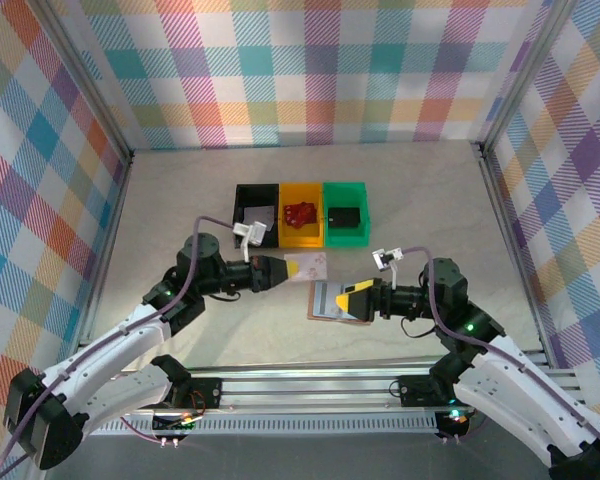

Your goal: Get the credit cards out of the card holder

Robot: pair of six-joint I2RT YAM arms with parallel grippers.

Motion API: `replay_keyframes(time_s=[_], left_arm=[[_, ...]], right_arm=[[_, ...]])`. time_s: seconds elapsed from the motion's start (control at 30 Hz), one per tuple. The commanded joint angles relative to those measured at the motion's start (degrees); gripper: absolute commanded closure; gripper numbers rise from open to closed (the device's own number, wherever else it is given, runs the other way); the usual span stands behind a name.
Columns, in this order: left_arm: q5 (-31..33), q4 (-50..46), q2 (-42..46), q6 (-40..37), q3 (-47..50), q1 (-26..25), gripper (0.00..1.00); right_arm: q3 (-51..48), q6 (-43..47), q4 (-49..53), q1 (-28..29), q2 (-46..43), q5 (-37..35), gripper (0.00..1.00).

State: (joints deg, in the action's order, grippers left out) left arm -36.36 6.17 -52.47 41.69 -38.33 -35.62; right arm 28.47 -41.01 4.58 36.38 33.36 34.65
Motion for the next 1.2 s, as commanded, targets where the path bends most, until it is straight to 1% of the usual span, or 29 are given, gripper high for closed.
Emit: replay_keyframes(time_s=[0.0,0.07,0.1,0.17,0.3,0.37,0.47,0.53,0.63,0.8,0.93,1.1,1.17], left_arm=[[6.1,-11.5,1.9,-3.8,-3.8,3.4,1.00],[9.0,-15.6,1.8,-5.1,-5.9,4.2,1.00],[11.9,-19.0,1.5,-5.8,-7.6,4.4,1.00],[12.8,-23.3,0.5,-7.3,-10.0,5.4,1.00],[15.8,-32.5,-2.5,-9.7,-15.5,9.2,1.00],[18.6,-37.0,-4.6,-11.3,-18.8,10.7,1.00],[20.5,-41.4,-8.2,-13.8,-22.6,13.0,1.00],[20.6,-42.5,-10.6,-14.6,-24.3,14.6,1.00],[22.6,-44.1,-14.3,-16.8,-27.0,15.8,1.00],[21.3,-44.4,-21.3,-18.7,-30.1,19.2,1.00],[20.1,-43.8,-26.9,-19.9,-33.3,20.0,1.00],[19.0,-45.3,-35.6,-22.9,-40.1,20.6,1.00],[19.8,-46.5,-39.0,-23.8,-43.3,20.8,1.00]], right_arm=[[2.8,4.0,8.7,-0.2,-2.2,-5.9,0.01],[3.5,5.0,12.0,-0.3,-3.6,-8.7,0.01],[3.5,5.2,13.1,-0.3,-4.3,-9.8,0.01],[3.7,5.8,14.9,-0.4,-5.4,-11.2,0.01],[4.1,6.8,18.7,-0.5,-6.8,-14.3,0.01],[4.4,7.6,20.5,-0.5,-7.2,-15.7,0.01],[4.4,7.8,21.9,-0.5,-7.6,-17.0,0.01],[4.2,7.5,21.9,-0.5,-7.7,-17.2,0.01],[4.2,7.7,22.2,-0.5,-7.7,-17.3,0.01],[4.2,7.6,22.4,-0.6,-8.1,-17.2,0.01],[4.2,7.5,22.8,-0.5,-8.5,-17.3,0.01],[4.2,7.6,22.8,-0.6,-8.7,-16.9,0.01],[4.1,7.5,22.8,-0.6,-8.7,-16.9,0.01]])
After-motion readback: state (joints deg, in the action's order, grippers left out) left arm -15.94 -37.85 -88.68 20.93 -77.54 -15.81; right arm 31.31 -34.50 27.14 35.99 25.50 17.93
